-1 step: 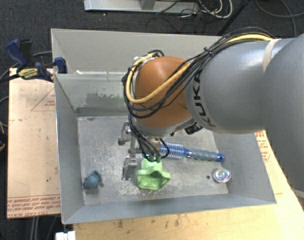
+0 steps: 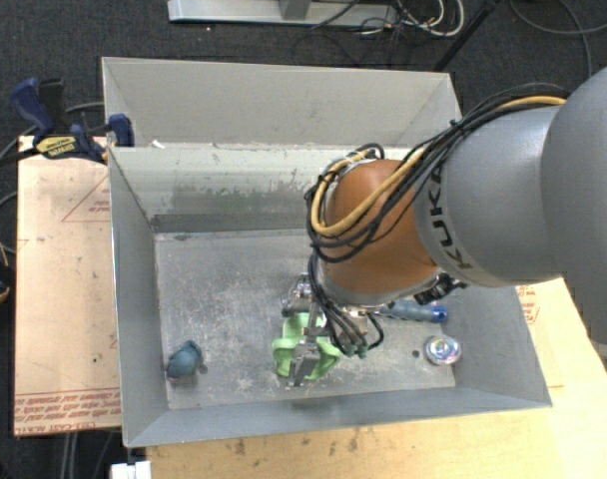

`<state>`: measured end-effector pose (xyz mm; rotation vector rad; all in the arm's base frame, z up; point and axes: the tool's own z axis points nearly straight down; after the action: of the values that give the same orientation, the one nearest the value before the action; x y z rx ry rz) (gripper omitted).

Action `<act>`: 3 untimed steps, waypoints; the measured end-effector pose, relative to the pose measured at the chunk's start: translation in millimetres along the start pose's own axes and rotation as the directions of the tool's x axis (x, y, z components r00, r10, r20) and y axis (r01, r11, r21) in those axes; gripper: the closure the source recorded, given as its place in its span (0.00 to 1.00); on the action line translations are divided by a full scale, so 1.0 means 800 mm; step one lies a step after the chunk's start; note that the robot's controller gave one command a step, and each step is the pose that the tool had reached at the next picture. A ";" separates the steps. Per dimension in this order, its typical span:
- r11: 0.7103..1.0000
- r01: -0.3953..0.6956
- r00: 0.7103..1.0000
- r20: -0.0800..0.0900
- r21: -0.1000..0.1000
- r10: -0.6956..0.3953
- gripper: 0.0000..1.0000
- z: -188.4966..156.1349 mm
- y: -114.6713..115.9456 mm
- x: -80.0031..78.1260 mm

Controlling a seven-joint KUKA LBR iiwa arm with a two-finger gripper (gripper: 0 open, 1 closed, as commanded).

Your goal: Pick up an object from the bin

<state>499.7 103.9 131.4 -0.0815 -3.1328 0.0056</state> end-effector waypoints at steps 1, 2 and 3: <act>0.959 0.285 0.959 0.013 -0.005 -0.285 0.00 0.072 -0.021 -0.036; 0.959 0.285 0.958 0.017 -0.005 -0.285 1.00 0.070 -0.021 -0.037; 0.951 0.311 0.950 0.019 -0.002 -0.310 1.00 -0.073 0.000 -0.035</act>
Offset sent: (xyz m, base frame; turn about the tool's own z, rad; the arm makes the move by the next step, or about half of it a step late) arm 0.0252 -0.0215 -0.0614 -0.2898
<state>527.8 102.4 189.8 0.4145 -3.1249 -0.0028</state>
